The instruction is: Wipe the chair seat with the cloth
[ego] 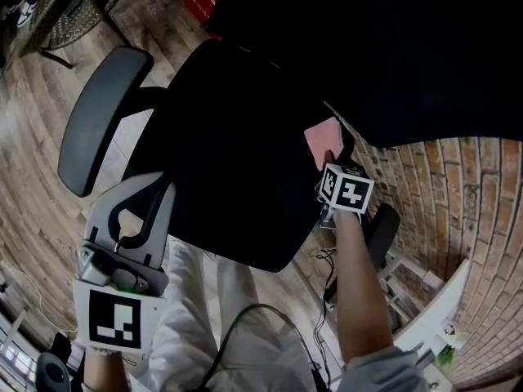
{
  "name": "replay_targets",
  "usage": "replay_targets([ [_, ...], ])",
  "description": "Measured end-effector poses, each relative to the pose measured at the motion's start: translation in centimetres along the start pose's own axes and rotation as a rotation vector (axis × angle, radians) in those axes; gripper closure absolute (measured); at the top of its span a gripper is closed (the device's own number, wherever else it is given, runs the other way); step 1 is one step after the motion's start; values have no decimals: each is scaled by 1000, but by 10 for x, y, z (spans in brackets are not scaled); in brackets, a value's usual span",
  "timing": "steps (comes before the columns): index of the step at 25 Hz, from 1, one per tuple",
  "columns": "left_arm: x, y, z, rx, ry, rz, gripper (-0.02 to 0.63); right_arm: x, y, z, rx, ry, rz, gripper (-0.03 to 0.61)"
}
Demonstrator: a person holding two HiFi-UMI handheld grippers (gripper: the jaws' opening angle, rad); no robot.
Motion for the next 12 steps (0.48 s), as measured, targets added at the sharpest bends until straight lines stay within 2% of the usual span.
replay_targets([
  [12, 6, -4, 3, -15, -9, 3, 595, -35, 18, -41, 79, -74, 13, 523],
])
Point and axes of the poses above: the fingertips, and each gripper's own axes: y backward along the fingers, z to its right, x out of its top, the point moved 5 cm from there along y, backward along the fingers, and after that the axes turned 7 degrees about z, right-handed, at the moved point
